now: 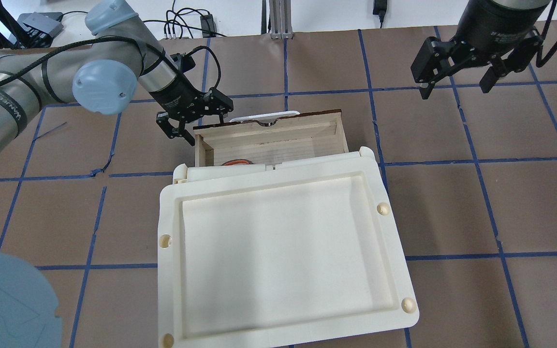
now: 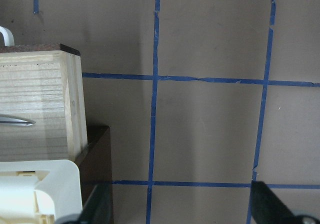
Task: Put scissors in drawer and close it
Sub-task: 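Push the drawer away from the robot with the left gripper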
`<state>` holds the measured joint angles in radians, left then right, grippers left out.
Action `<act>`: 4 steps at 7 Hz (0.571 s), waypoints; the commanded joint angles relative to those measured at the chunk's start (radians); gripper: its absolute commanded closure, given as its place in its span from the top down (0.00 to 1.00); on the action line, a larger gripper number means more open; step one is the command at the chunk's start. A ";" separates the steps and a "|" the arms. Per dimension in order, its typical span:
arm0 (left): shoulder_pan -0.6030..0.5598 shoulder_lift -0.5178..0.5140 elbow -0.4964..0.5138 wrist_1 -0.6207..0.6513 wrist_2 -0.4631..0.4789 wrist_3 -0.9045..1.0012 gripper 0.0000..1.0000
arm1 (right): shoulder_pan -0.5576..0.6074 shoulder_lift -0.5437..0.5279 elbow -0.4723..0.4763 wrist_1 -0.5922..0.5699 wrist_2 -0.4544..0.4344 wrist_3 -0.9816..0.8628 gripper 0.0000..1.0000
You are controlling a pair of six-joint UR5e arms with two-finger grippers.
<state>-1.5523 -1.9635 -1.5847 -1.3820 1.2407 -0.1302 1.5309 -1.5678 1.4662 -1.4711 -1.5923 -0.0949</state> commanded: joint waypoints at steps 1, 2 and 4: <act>0.000 0.002 0.000 -0.063 -0.001 0.000 1.00 | 0.000 0.000 0.000 0.000 0.000 0.000 1.00; 0.000 0.003 0.000 -0.065 -0.023 -0.002 1.00 | 0.000 0.000 0.002 0.000 0.000 0.000 1.00; 0.000 0.009 0.003 -0.118 -0.035 0.000 1.00 | 0.000 0.000 0.002 0.001 0.000 0.000 1.00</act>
<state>-1.5524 -1.9578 -1.5825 -1.4695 1.2119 -0.1307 1.5309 -1.5678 1.4678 -1.4708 -1.5923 -0.0951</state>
